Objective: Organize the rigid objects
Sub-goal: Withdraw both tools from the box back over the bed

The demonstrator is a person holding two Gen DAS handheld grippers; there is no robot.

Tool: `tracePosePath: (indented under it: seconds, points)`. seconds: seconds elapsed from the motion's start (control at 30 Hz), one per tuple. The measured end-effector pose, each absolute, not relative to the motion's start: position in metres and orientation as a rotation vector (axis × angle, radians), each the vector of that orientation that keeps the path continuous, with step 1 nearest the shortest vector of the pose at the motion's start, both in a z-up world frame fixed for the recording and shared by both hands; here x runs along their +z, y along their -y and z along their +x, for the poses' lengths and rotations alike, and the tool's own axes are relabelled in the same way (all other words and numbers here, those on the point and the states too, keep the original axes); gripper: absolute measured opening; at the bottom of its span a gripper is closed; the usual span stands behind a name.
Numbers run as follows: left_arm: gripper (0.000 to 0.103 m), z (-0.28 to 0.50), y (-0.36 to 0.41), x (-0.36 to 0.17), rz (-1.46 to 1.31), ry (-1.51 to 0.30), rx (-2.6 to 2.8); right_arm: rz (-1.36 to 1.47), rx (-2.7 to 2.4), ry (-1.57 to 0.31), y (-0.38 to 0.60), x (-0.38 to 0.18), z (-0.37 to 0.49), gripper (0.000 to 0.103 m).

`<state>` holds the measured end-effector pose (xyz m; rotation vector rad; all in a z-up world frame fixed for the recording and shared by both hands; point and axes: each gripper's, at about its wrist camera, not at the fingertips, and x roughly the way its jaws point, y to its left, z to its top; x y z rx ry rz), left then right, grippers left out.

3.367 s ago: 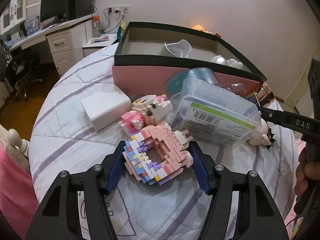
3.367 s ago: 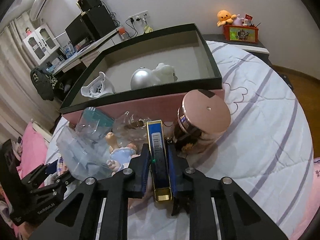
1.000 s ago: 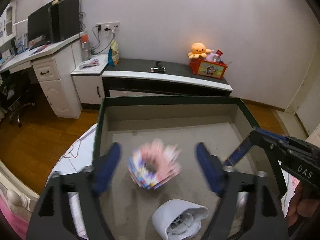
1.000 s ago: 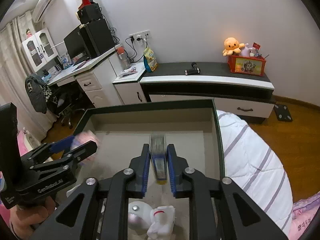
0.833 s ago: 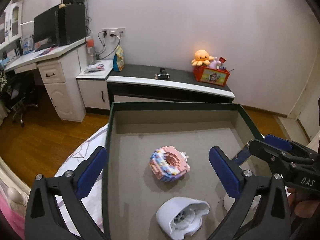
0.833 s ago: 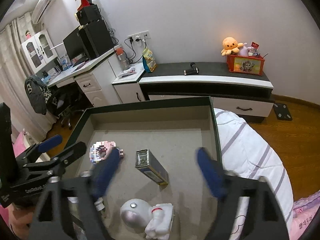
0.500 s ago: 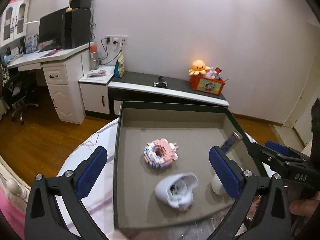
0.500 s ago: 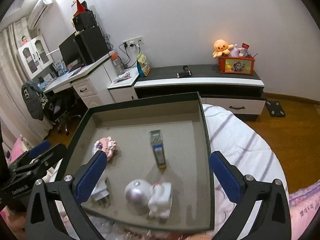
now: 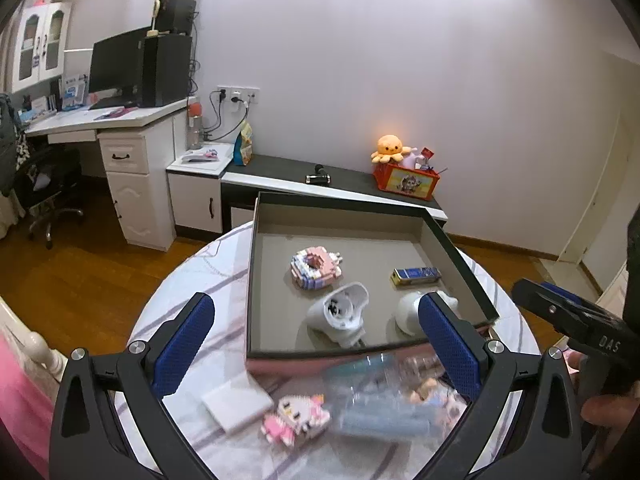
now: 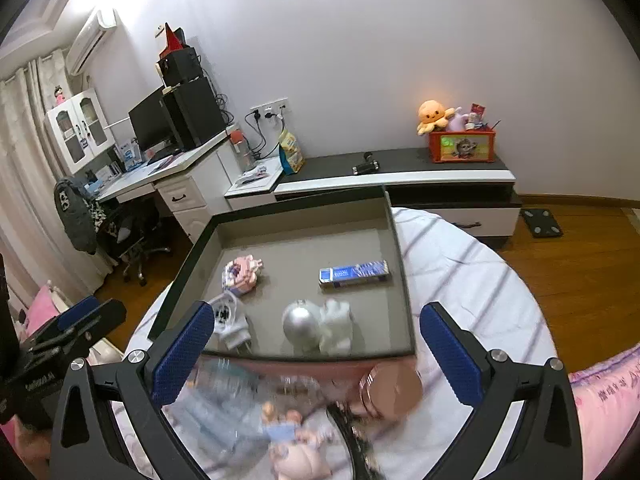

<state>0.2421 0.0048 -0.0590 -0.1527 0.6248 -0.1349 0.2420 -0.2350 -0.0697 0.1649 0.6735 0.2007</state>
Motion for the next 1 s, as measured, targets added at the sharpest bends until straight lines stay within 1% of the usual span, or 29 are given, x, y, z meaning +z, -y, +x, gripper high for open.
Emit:
tracePosePath:
  seconds: [0.2,0.63,1.0]
  points:
    - [0.103,0.206,0.001,-0.057,-0.132,-0.605,-0.125,0.140,0.181,-0.637,0.235,-0.066,0.198,0.103]
    - [0.103,0.133,0.012,-0.050,-0.064,-0.556,-0.078,0.088,0.125,-0.592,0.217,-0.066,0.136,0.103]
    - [0.103,0.109,0.002,-0.060,-0.098,-0.585,-0.071,0.060,0.065,-0.583,0.218,-0.067,0.112,0.103]
